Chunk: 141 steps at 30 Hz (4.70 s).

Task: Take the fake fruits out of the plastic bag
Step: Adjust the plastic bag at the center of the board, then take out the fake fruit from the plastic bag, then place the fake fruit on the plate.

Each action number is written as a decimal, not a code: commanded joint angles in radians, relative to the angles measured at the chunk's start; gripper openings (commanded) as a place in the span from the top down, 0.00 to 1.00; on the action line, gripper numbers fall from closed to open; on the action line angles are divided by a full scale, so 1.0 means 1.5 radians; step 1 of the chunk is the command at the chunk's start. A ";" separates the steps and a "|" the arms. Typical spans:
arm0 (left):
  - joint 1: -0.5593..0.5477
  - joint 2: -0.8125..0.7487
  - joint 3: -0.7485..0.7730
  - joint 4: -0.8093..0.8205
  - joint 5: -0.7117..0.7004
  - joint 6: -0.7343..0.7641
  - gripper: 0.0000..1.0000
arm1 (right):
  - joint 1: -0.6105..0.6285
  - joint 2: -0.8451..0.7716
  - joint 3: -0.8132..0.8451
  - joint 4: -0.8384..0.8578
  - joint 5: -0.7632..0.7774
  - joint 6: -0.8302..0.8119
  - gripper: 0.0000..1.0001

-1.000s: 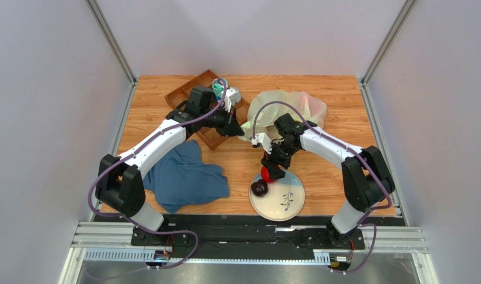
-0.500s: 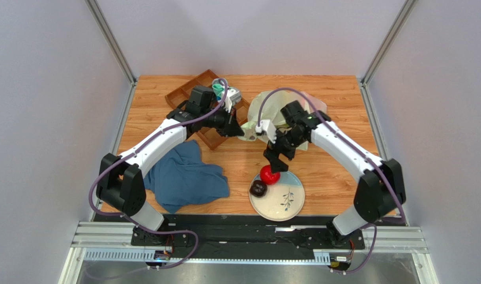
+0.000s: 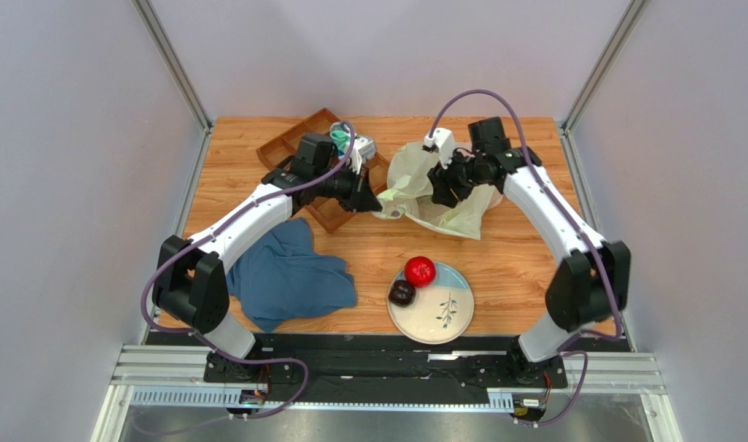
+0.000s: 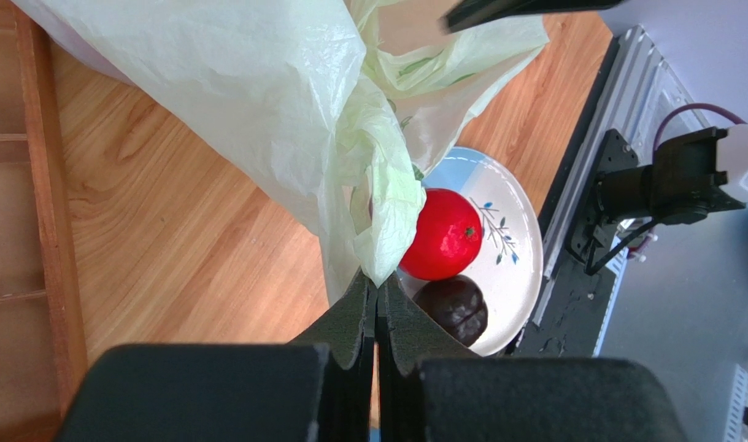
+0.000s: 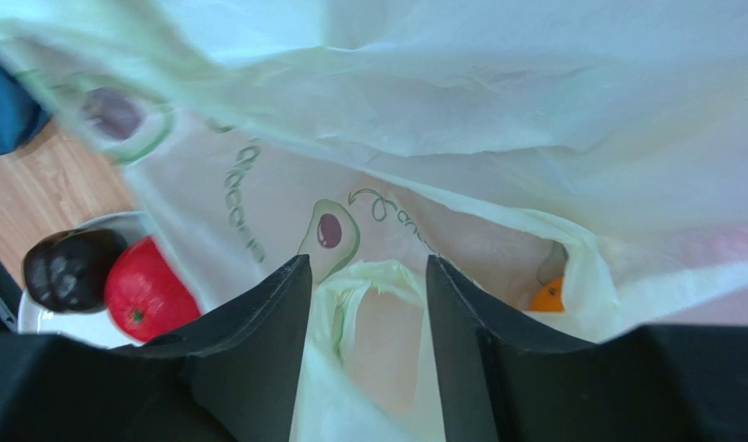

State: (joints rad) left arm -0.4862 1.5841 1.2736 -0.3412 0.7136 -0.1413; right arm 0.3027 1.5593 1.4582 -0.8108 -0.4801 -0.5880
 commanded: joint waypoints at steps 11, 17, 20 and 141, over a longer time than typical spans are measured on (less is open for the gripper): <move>-0.006 -0.071 0.068 0.088 0.116 -0.120 1.00 | -0.035 0.264 0.144 0.062 0.231 0.067 0.53; -0.006 -0.127 0.052 0.045 0.129 -0.066 1.00 | -0.105 0.268 0.095 0.092 0.376 0.088 0.48; -0.006 -0.140 0.022 0.050 0.126 -0.059 1.00 | -0.125 0.221 0.059 0.084 0.306 0.065 0.47; -0.006 -0.010 0.032 0.072 0.036 -0.067 1.00 | -0.016 -0.167 -0.327 -0.005 -0.078 0.016 0.09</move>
State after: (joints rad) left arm -0.4911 1.5681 1.2835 -0.2459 0.7479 -0.2565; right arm 0.2844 1.4349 0.9005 -0.7418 -0.5972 -0.5209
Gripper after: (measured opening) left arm 0.007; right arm 0.854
